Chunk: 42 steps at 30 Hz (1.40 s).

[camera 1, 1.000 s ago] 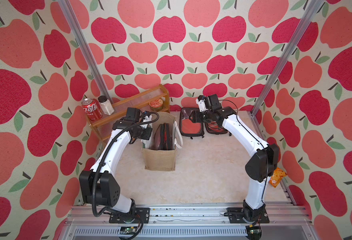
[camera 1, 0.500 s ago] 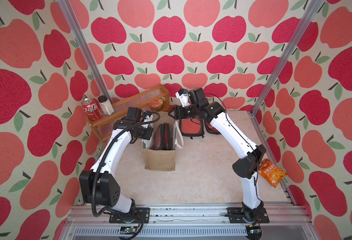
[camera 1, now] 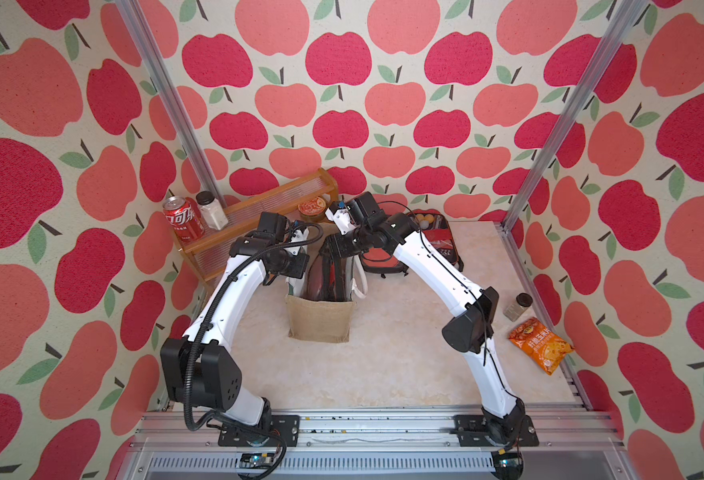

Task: Remove the ping pong set from the canvas bag
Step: Pick up the ping pong set from the canvas bag.

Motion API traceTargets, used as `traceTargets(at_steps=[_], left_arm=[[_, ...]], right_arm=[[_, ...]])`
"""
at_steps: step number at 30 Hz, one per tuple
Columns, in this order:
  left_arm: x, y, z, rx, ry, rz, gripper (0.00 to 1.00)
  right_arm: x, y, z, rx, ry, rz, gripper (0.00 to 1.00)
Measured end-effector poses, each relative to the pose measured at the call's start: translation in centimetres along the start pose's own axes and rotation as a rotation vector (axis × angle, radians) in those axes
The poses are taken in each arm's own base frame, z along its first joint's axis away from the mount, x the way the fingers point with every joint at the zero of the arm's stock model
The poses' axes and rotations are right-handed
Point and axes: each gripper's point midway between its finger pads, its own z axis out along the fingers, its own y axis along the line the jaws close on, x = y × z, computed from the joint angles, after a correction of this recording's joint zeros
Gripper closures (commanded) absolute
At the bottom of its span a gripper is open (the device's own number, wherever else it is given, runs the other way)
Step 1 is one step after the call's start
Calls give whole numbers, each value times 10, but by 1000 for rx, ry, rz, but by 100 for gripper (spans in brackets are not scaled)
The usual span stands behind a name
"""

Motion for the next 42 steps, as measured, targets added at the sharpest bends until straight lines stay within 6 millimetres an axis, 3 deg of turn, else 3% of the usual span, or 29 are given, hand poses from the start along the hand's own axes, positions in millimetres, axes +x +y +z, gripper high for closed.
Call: traceTargets(at_steps=[6, 11, 26, 42], left_arm=[[0, -2, 0, 0, 0, 6, 100], [0, -2, 0, 1, 1, 7, 100], [-3, -10, 4, 13, 5, 24, 100], [-7, -13, 6, 25, 2, 33, 100]], right_arm=[[17, -11, 22, 27, 66, 20, 45], [28, -20, 33, 51, 103, 37, 41], [43, -25, 54, 65, 147, 53, 40], [53, -42, 59, 156, 173, 55, 40]])
